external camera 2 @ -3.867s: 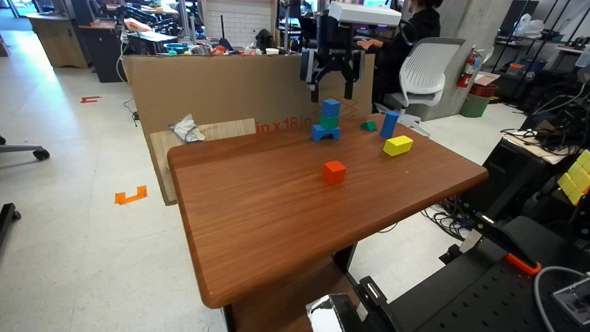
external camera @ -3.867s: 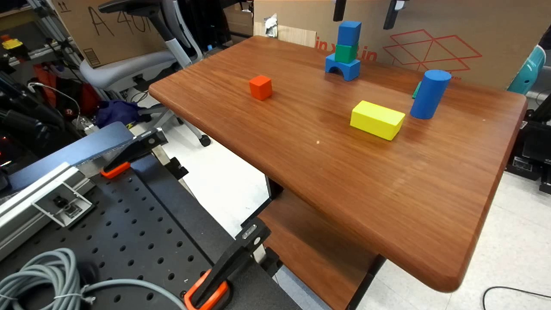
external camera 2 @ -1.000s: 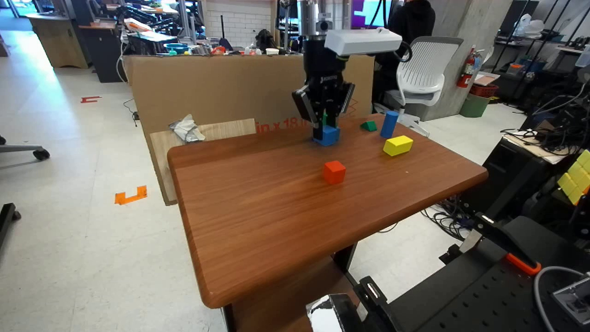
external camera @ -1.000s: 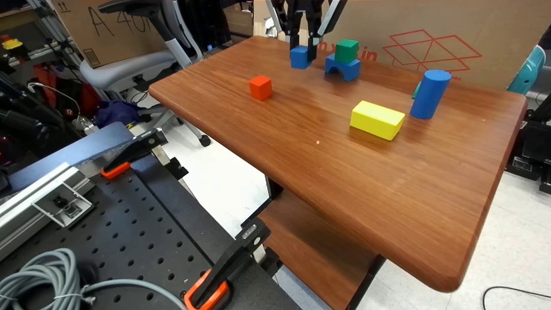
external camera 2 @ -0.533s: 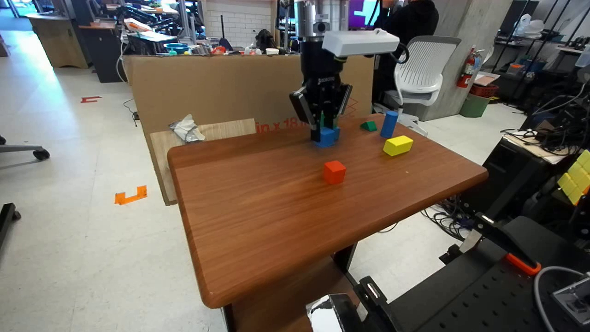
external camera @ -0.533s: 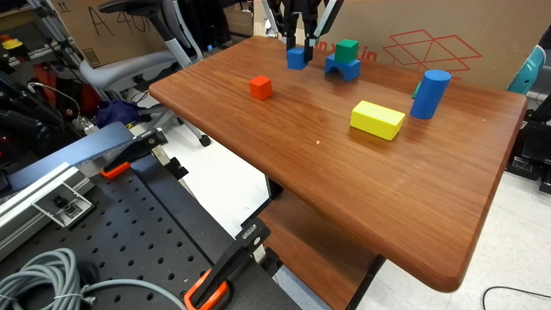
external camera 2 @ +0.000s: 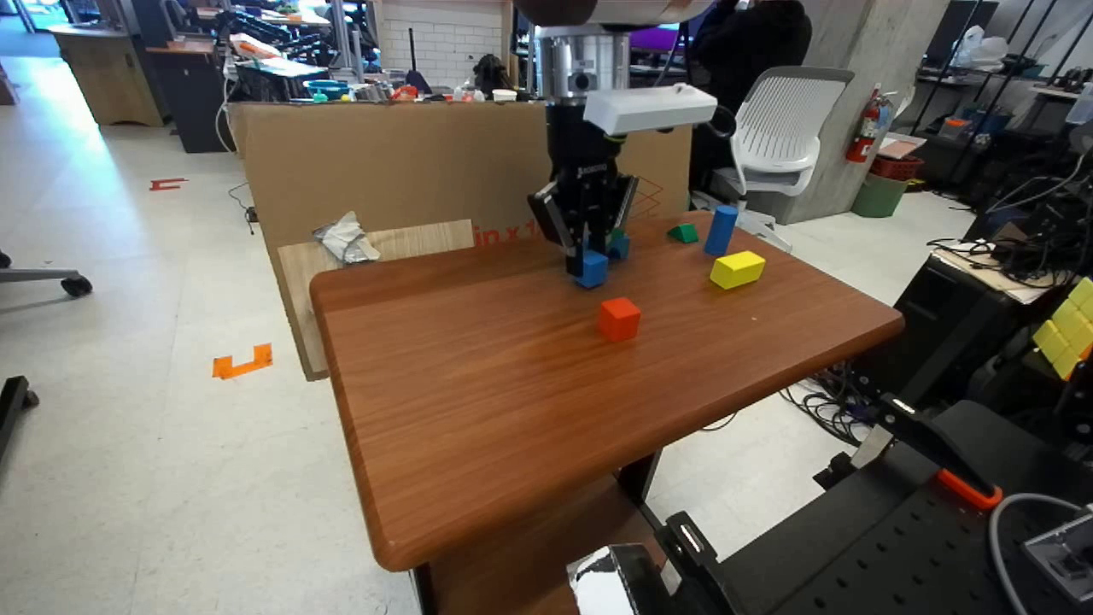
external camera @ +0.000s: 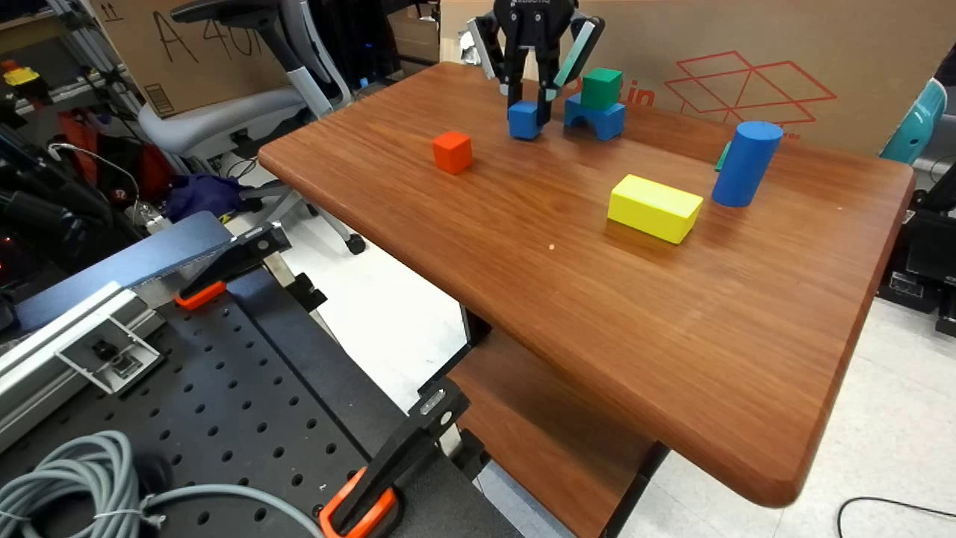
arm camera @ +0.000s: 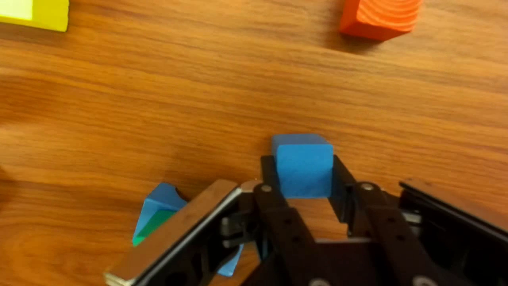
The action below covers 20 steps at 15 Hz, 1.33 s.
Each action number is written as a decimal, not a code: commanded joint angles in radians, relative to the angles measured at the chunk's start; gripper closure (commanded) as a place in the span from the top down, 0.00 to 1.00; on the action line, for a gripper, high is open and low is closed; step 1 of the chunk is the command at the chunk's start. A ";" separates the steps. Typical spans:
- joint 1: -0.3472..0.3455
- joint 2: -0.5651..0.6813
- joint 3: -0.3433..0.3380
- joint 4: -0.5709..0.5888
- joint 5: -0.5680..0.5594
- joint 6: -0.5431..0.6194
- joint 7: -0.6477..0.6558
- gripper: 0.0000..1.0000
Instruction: Remove the blue block from the top of the stack on the left.
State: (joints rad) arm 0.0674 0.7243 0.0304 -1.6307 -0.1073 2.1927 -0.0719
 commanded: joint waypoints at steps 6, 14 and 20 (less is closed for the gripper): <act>0.007 0.016 -0.001 0.024 -0.012 -0.027 -0.012 0.72; 0.004 -0.192 0.027 -0.226 0.000 0.095 -0.025 1.00; -0.026 -0.391 0.043 -0.386 0.065 0.180 -0.041 1.00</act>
State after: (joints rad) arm 0.0714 0.4522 0.0616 -1.9104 -0.0838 2.3231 -0.0903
